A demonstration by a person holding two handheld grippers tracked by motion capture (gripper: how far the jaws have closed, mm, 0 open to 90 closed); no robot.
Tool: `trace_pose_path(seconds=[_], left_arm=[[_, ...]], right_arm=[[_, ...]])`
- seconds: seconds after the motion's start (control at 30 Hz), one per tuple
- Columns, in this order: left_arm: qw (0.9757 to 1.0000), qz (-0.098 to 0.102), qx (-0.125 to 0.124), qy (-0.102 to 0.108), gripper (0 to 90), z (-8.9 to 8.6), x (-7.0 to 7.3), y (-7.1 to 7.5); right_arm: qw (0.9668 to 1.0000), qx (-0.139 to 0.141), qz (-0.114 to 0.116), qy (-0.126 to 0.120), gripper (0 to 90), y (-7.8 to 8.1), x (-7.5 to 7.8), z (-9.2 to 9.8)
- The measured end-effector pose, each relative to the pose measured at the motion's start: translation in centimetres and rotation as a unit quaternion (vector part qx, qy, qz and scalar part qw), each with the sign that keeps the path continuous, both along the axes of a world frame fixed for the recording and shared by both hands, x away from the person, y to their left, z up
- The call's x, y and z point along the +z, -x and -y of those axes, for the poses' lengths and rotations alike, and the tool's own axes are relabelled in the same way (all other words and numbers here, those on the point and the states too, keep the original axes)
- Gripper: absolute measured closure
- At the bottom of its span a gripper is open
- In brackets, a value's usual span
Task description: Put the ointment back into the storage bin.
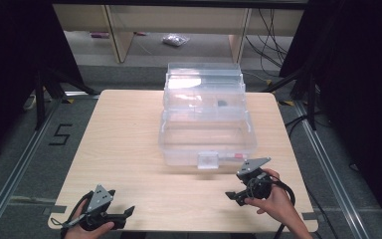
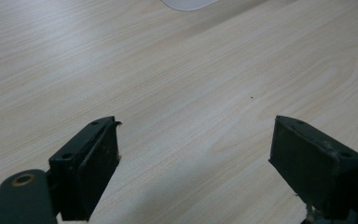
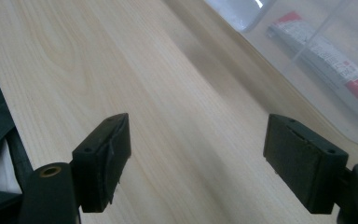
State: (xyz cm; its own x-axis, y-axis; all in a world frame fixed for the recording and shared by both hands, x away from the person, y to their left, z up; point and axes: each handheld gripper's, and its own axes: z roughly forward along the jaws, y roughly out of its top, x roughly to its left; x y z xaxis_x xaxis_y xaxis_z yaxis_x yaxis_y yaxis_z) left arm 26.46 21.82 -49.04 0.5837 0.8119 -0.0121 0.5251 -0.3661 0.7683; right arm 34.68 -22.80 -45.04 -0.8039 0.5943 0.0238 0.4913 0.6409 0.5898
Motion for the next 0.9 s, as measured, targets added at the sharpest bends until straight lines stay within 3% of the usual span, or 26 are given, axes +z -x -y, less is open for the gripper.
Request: trace_pose_path(seconds=[0.07,0.13,0.2,0.33,0.37,0.63,0.7,0.77,0.83,0.87,0.9], left_arm=[[1.0,0.002,-0.003,0.004,15.0,0.0,0.0,0.0],[1.0,-0.001,-0.007,-0.002,15.0,0.0,0.0,0.0],[1.0,-0.002,-0.007,-0.006,15.0,0.0,0.1,0.1],[1.0,0.0,-0.005,-0.003,15.0,0.1,0.0,0.1],[1.0,0.0,-0.005,-0.003,15.0,0.1,0.0,0.1],[1.0,0.0,-0.008,-0.006,15.0,0.1,0.1,0.1],[0.9999,0.0,-0.01,-0.008,15.0,0.0,0.0,0.1],[0.9999,0.001,-0.007,-0.009,15.0,0.1,0.0,0.1],[0.9999,0.003,-0.009,-0.005,15.0,0.1,0.0,0.1],[0.9999,0.004,-0.008,-0.007,15.0,0.1,0.0,0.1],[0.9999,0.001,-0.011,-0.006,15.0,0.1,0.0,0.1]], right_arm=[[0.9999,0.012,0.004,-0.004,23.4,0.0,-0.2,0.1],[1.0,-0.006,0.005,-0.004,22.5,0.3,-0.3,0.0],[0.9998,0.013,0.008,-0.011,22.6,0.2,-0.5,0.3],[0.9999,-0.004,0.005,-0.014,22.3,0.5,-0.8,0.6],[0.9998,-0.003,0.016,-0.014,22.0,0.5,-1.0,0.7],[0.9996,-0.006,0.002,-0.029,22.0,1.3,-1.9,1.5],[0.9997,-0.016,-0.003,-0.02,21.9,1.7,-1.9,1.8],[0.9994,-0.017,0.007,-0.03,21.8,1.9,-2.2,2.1],[0.9991,-0.023,-0.003,-0.035,21.7,2.2,-2.2,2.4],[0.9991,-0.017,0.012,-0.036,21.7,2.1,-2.4,2.5],[0.9991,-0.018,0.013,-0.037,21.6,2.2,-2.4,2.6]])
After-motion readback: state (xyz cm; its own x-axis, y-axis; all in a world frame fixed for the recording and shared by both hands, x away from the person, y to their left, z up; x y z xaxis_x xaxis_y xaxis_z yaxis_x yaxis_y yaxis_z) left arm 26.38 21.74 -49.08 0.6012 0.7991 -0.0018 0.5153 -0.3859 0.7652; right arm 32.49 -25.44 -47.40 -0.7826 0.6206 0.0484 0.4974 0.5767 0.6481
